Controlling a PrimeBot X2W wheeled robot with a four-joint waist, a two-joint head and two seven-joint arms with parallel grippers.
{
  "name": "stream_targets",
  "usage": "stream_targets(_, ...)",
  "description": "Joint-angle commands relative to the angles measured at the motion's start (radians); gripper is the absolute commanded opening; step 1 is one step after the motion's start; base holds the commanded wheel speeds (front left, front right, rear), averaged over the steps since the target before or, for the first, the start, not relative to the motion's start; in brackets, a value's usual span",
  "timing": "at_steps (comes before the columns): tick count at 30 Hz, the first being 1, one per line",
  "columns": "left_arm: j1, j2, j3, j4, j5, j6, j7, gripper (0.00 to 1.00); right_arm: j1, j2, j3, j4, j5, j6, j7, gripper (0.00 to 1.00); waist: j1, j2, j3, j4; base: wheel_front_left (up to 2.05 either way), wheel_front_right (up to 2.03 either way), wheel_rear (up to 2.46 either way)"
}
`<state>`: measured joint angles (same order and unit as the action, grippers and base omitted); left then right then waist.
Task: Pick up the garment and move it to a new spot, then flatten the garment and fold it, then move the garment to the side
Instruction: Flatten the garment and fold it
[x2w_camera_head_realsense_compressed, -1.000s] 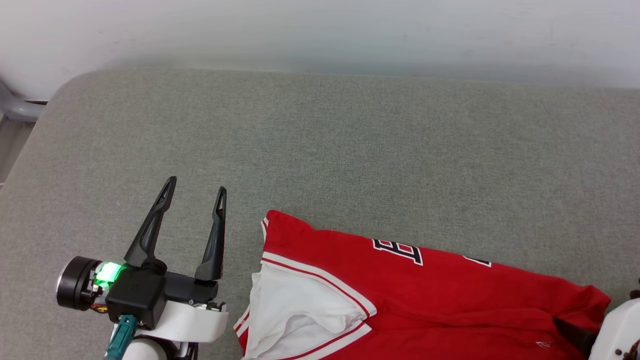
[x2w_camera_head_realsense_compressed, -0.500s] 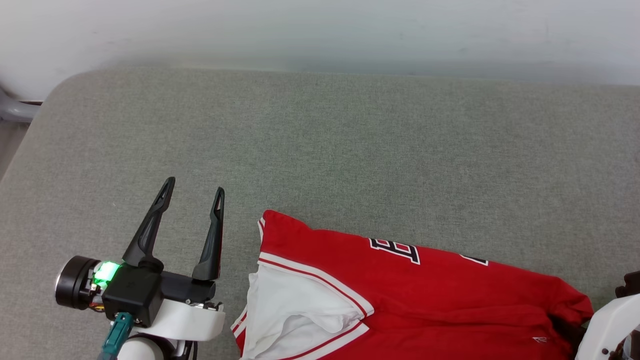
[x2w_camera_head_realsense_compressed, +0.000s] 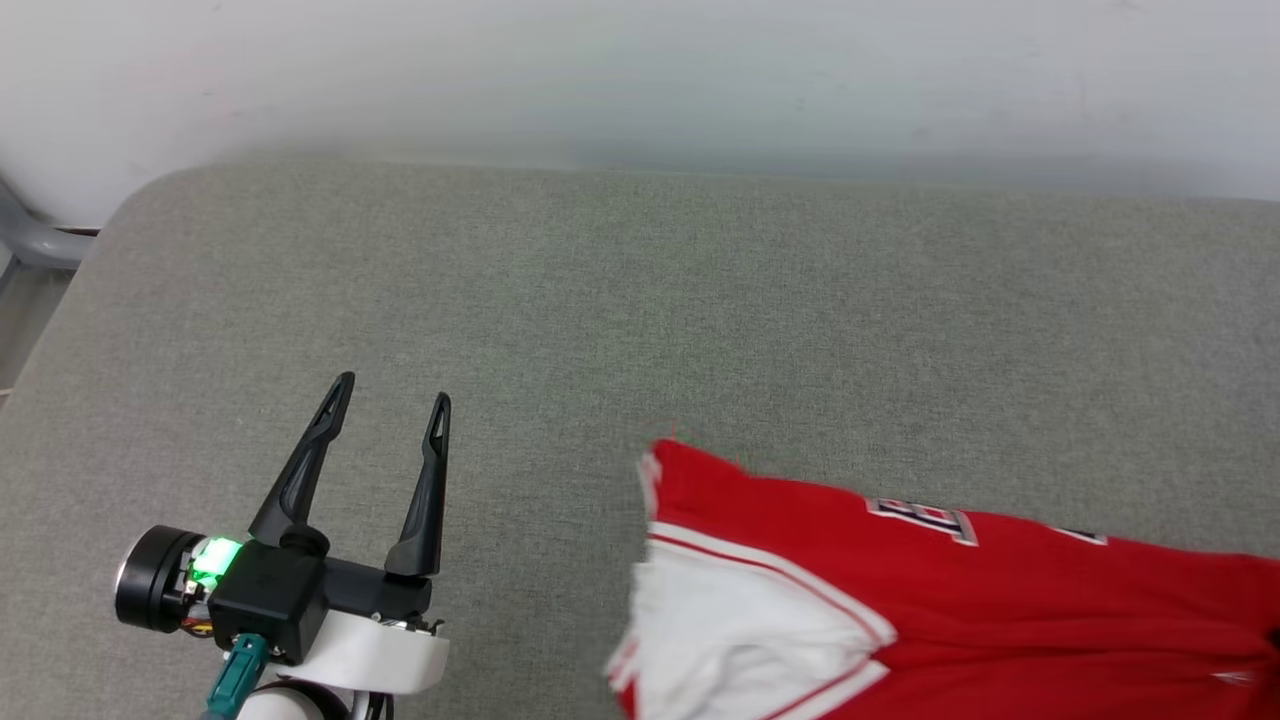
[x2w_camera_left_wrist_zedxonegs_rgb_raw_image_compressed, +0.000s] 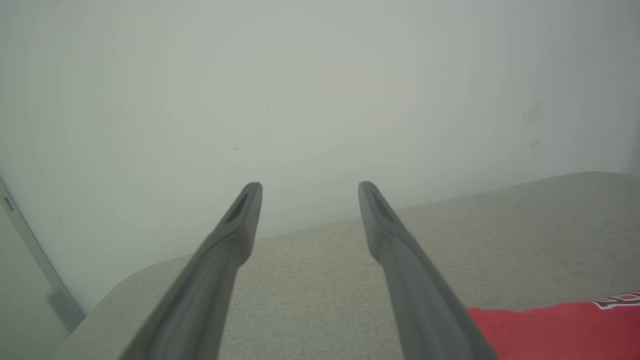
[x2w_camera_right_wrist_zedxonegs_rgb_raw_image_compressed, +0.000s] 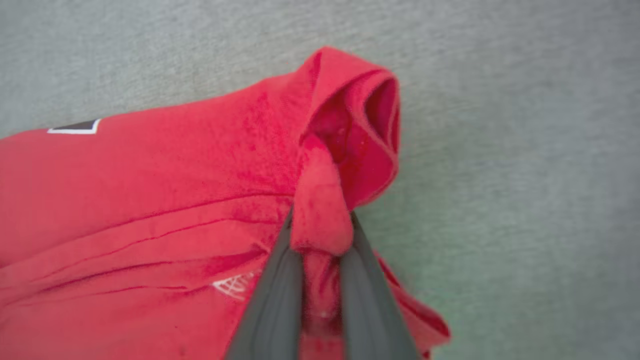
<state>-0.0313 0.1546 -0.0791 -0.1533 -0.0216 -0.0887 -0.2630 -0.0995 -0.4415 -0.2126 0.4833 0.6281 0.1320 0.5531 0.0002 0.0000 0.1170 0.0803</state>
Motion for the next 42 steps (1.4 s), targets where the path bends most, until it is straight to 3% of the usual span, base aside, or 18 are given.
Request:
stream_targets(1, 0.010, -0.002, 0.003, 0.003, 0.000, -0.006, -0.002, 1.00, -0.014, -0.029, -0.020, 0.017, -0.024, -0.002, -0.014, 0.00, -0.0002, 0.0000, -0.005, 0.001, 0.00, 0.00, 0.00)
stream_targets(7, 0.029, -0.013, 0.007, 0.009, -0.001, -0.011, -0.002, 1.00, -0.020, -0.039, -0.041, 0.018, -0.063, -0.002, -0.008, 0.00, -0.0002, 0.0000, -0.035, 0.007, 0.00, 0.00, 0.00)
stream_targets(14, 0.066, -0.027, 0.007, 0.017, -0.006, -0.016, -0.002, 1.00, 0.055, 0.011, -0.011, -0.134, -0.055, -0.002, 0.059, 0.00, -0.0002, 0.0000, -0.093, 0.010, 0.00, 0.00, 0.00)
stream_targets(24, 0.095, -0.049, 0.019, 0.012, -0.007, -0.022, -0.002, 1.00, 0.210, 0.144, -0.013, -0.501, -0.072, -0.002, 0.253, 0.00, -0.0002, 0.0000, -0.127, 0.018, 0.00, 0.00, 0.00)
stream_targets(32, 0.088, -0.057, 0.029, 0.014, -0.008, -0.029, -0.002, 1.00, 0.245, 0.298, 0.084, -0.698, -0.053, -0.002, 0.338, 0.00, -0.0002, 0.0000, -0.116, 0.044, 0.00, 0.00, 0.00)
stream_targets(37, 0.076, -0.060, 0.040, 0.015, -0.009, -0.031, -0.002, 1.00, 0.242, 0.368, 0.169, -0.728, -0.021, -0.002, 0.329, 0.00, -0.0002, 0.0000, -0.106, 0.064, 0.00, 0.00, 0.00)
stream_targets(42, 0.067, -0.060, 0.046, 0.017, -0.007, -0.035, -0.002, 1.00, 0.209, 0.390, 0.248, -0.689, 0.026, -0.002, 0.257, 0.00, -0.0002, 0.0000, -0.097, 0.079, 0.00, 0.00, 0.00)
